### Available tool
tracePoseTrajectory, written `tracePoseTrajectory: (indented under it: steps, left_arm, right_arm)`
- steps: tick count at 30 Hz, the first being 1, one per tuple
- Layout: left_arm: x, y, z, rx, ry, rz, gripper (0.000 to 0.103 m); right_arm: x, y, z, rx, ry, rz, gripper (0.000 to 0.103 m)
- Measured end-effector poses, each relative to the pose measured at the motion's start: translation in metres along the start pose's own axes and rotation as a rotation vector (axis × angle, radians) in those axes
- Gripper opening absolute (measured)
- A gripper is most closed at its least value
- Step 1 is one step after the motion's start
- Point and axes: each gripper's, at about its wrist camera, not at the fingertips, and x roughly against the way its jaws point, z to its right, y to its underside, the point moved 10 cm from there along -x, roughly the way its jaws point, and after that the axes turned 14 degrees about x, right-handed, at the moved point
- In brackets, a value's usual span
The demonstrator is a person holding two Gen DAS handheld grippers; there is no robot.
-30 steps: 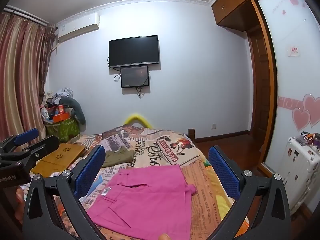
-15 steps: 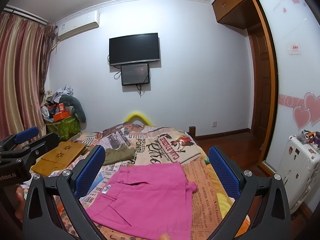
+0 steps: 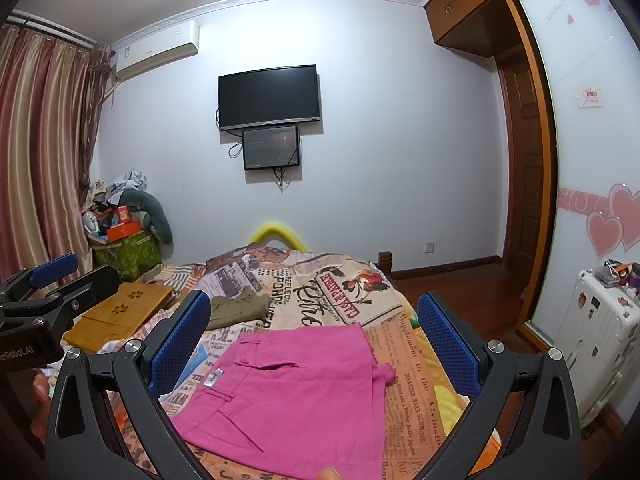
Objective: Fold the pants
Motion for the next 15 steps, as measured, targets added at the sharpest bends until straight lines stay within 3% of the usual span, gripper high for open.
tracePoseTrajectory:
  steps: [15]
  left_arm:
    - [-0.0015,-0.0017,0.0006,0.004,-0.002,-0.004,0.103]
  right_arm:
    - [-0.0002,0.0023,-0.0022,0.005,-0.001,0.000,0.103]
